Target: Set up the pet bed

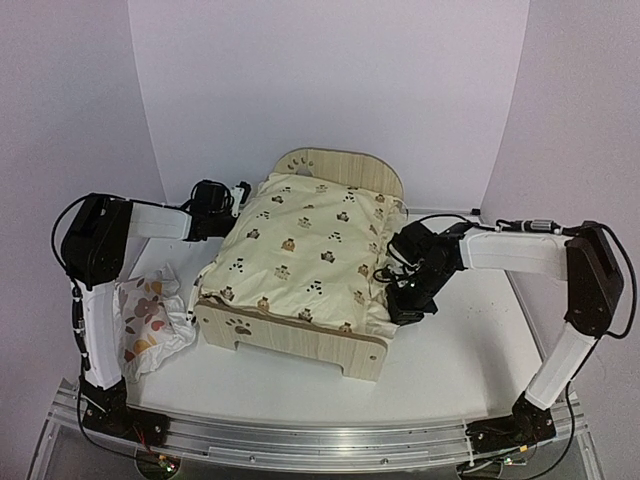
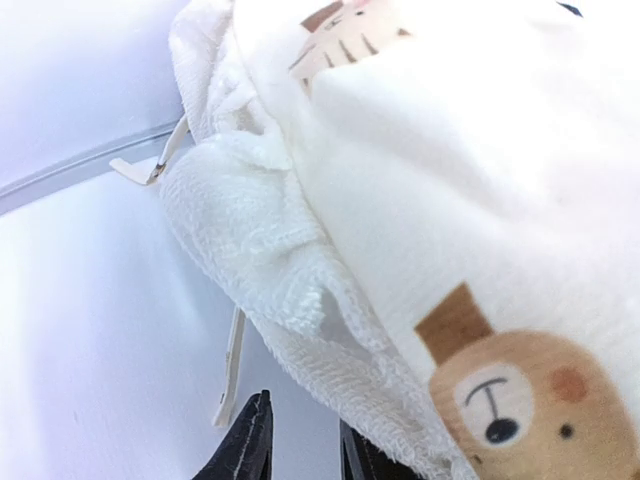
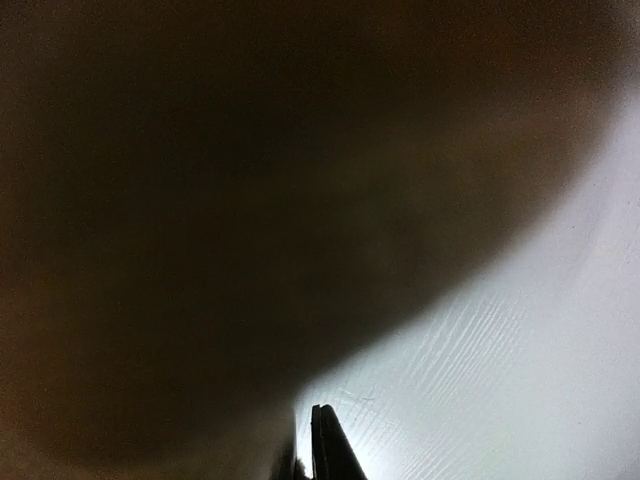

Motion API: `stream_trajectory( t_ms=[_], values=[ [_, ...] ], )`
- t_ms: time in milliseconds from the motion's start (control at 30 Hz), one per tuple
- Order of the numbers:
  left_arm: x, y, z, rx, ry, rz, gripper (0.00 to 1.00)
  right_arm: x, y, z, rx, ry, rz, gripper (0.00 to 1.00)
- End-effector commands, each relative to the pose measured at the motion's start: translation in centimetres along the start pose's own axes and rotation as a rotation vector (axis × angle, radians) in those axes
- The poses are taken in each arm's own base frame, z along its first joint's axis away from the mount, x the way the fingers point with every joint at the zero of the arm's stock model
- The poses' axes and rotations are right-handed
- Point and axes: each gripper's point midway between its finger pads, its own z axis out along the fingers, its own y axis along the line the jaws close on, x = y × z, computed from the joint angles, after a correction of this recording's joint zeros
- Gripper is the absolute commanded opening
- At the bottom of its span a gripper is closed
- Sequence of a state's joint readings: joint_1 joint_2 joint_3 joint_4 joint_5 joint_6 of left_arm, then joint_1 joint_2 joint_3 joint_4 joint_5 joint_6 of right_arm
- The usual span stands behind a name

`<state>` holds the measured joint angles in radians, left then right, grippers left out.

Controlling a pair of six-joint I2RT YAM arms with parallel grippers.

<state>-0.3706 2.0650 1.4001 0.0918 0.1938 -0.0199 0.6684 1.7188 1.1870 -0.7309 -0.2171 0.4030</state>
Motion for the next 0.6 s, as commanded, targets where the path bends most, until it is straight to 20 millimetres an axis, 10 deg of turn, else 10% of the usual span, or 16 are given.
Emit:
stream_trajectory(
  t_ms=[0, 567],
  values=[
    [-0.3, -9.6, 1.6, 0.368, 0.004, 0.070, 0.24, -0.4, 8.7, 0.4, -0.165, -0.167, -0.272, 0.08],
    [-2.0, -12.5, 7.7, 0.578, 0.002, 0.105, 0.27, -2.6, 16.8, 5.3, -0.154, -0.326, -0.481, 0.07]
  ],
)
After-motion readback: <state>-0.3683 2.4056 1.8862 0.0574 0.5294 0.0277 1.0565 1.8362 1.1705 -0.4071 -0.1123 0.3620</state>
